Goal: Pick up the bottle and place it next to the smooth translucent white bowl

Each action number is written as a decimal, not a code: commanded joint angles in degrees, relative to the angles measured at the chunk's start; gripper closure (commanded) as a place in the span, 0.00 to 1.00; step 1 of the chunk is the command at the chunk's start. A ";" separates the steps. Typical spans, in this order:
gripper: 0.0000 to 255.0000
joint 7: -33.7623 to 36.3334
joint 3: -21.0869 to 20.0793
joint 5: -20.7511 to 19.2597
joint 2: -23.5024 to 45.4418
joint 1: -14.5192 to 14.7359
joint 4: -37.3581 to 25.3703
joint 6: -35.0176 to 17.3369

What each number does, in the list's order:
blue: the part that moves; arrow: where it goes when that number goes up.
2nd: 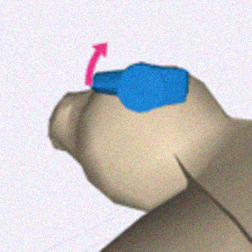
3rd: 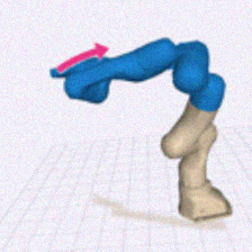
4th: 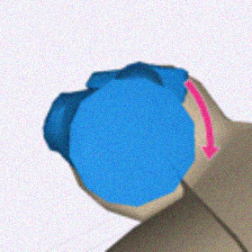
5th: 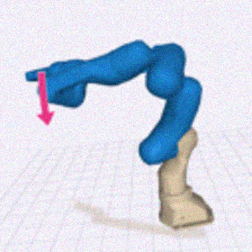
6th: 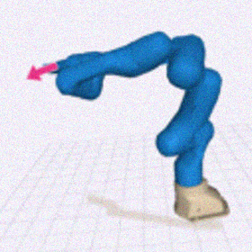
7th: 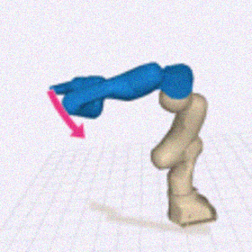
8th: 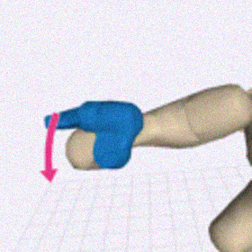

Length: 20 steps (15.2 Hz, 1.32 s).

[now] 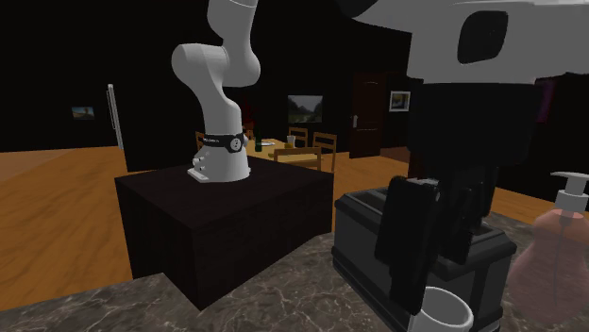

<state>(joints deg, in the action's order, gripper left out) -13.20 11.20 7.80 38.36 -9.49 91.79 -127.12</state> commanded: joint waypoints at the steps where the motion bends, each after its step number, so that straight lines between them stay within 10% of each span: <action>1: 0.00 -0.12 -0.32 0.51 3.80 -0.80 -4.91 0.72; 16: 0.00 -0.43 -0.91 1.07 7.39 -1.21 -4.80 -2.98; 17: 1.00 -0.47 -0.92 1.06 7.55 -1.28 -5.16 -2.78; 20: 1.00 -0.19 -0.87 0.98 6.30 -0.78 -3.28 -3.43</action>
<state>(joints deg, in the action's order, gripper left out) -13.31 10.46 8.77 44.00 -10.28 88.07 -130.59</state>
